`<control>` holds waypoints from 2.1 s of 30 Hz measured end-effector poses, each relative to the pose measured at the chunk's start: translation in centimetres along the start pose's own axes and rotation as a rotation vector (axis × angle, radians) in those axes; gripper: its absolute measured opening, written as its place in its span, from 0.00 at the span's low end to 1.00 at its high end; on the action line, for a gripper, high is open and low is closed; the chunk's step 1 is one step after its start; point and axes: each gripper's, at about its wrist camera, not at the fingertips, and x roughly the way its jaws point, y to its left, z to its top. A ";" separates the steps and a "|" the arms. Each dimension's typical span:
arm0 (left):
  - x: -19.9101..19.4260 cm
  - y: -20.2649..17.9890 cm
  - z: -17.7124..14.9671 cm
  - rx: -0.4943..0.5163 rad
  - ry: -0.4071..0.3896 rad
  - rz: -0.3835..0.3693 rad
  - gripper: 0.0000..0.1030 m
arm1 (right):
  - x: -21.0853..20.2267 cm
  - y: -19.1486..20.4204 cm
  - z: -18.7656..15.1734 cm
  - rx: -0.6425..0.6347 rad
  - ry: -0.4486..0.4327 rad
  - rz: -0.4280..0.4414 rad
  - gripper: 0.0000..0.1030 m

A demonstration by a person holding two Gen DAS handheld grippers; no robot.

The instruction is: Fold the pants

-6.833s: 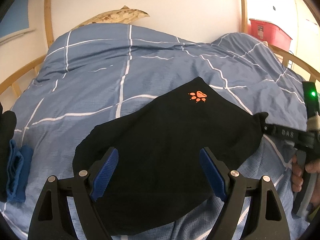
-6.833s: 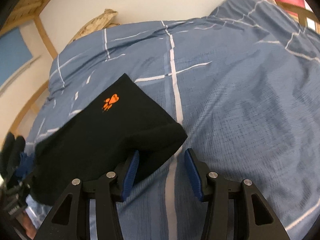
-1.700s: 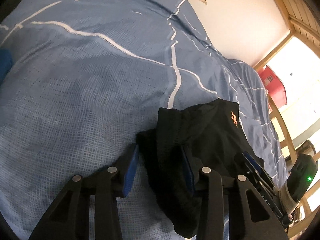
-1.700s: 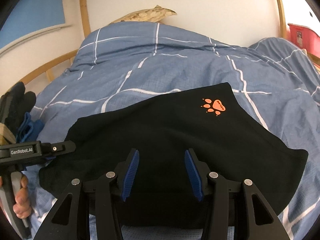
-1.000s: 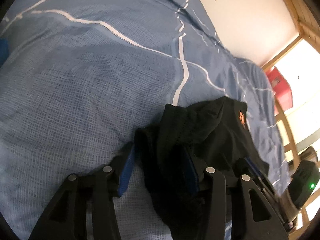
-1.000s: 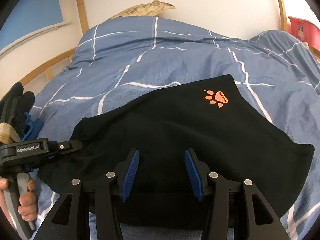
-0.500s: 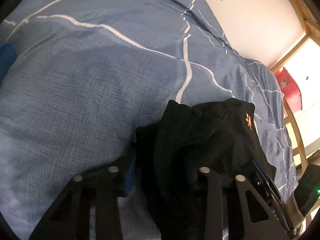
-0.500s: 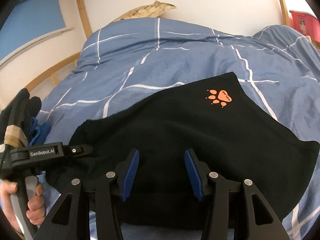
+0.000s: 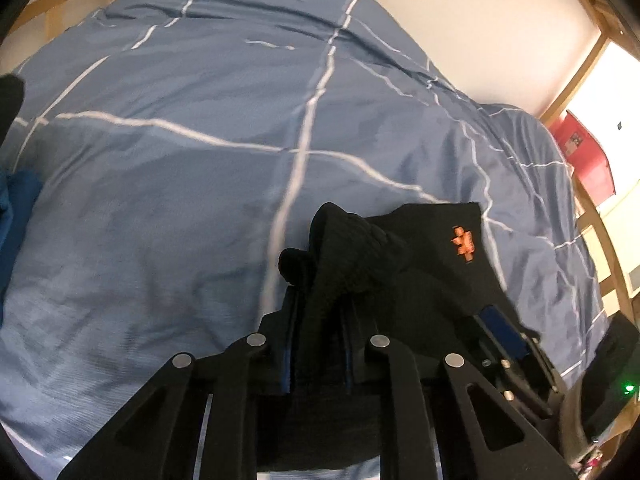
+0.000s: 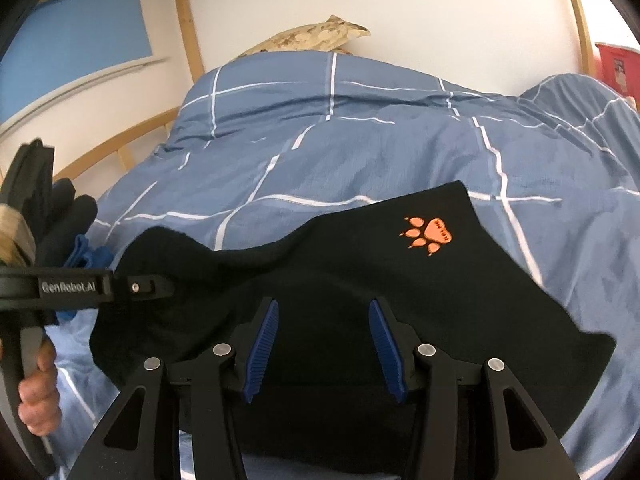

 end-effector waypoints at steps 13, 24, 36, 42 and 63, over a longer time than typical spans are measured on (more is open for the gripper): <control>4.1 -13.9 2.3 0.150 -0.005 -0.054 0.17 | -2.7 -8.9 1.8 0.142 -0.018 -0.120 0.47; 6.0 -17.1 1.8 0.199 0.018 -0.136 0.63 | -2.5 -12.7 1.5 0.252 0.015 -0.185 0.47; -1.0 -13.3 -4.4 0.380 -0.176 0.017 0.69 | -4.9 -11.4 2.5 0.236 -0.042 -0.166 0.47; 0.4 -11.0 -8.3 0.398 -0.174 -0.014 0.69 | -5.6 -8.4 3.1 0.182 -0.081 -0.077 0.47; 3.4 -10.9 -9.9 0.456 -0.098 -0.077 0.66 | -0.2 -8.1 0.8 0.308 0.094 0.086 0.47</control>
